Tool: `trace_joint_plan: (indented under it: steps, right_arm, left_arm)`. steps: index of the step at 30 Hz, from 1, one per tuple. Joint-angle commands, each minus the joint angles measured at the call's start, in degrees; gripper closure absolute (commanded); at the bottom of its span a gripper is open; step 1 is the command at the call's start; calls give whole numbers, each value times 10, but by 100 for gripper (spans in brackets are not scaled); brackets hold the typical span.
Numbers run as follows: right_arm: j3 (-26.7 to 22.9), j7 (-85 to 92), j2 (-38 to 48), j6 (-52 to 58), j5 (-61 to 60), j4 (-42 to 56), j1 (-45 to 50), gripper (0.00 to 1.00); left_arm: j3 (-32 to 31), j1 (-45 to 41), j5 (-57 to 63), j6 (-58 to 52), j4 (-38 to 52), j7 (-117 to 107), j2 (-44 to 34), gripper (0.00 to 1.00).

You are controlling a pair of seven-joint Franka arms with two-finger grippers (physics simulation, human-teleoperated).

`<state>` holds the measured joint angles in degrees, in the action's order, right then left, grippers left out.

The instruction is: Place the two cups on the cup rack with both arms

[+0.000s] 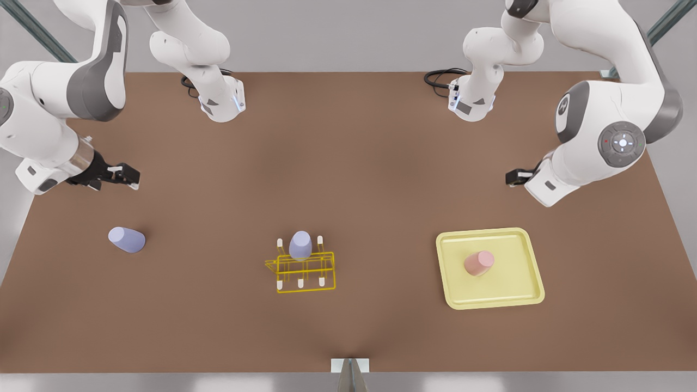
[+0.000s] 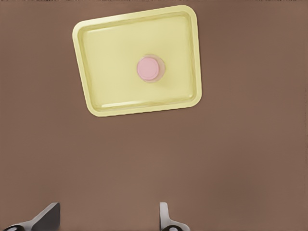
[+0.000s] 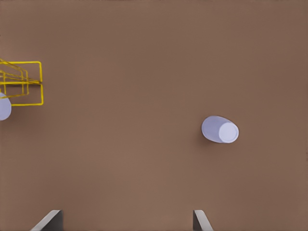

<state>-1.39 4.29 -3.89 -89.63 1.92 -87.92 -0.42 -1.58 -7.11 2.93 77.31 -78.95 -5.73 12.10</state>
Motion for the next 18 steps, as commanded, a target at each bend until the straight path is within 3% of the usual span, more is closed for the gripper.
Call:
trace_joint_plan:
  steps: [1, 4, 7, 9, 14, 18]
  right_arm:
    - [0, 38, -2, -23, 1, 0, -1, 0]
    - [-4, 39, -57, -62, 15, 7, -9, 0]
    - [-27, 131, -284, -113, 9, 191, -42, 0]
    - [-27, 134, -336, -158, -2, 200, -78, 0]
    - [-27, 140, -380, -208, -15, 193, -112, 0]
    - [-26, 139, -374, -261, -22, 130, -136, 0]
  left_arm:
    - [0, 0, -5, 20, 0, -14, 0, 0]
    - [-1, 0, -5, 49, 3, -16, 48, 0]
    - [0, 3, -18, 201, 3, -17, 158, 0]
    - [1, 10, -70, 293, -31, -14, 180, 0]
    - [2, 14, -94, 372, -52, 41, 211, 0]
    - [4, 19, -93, 418, -102, 41, 218, 0]
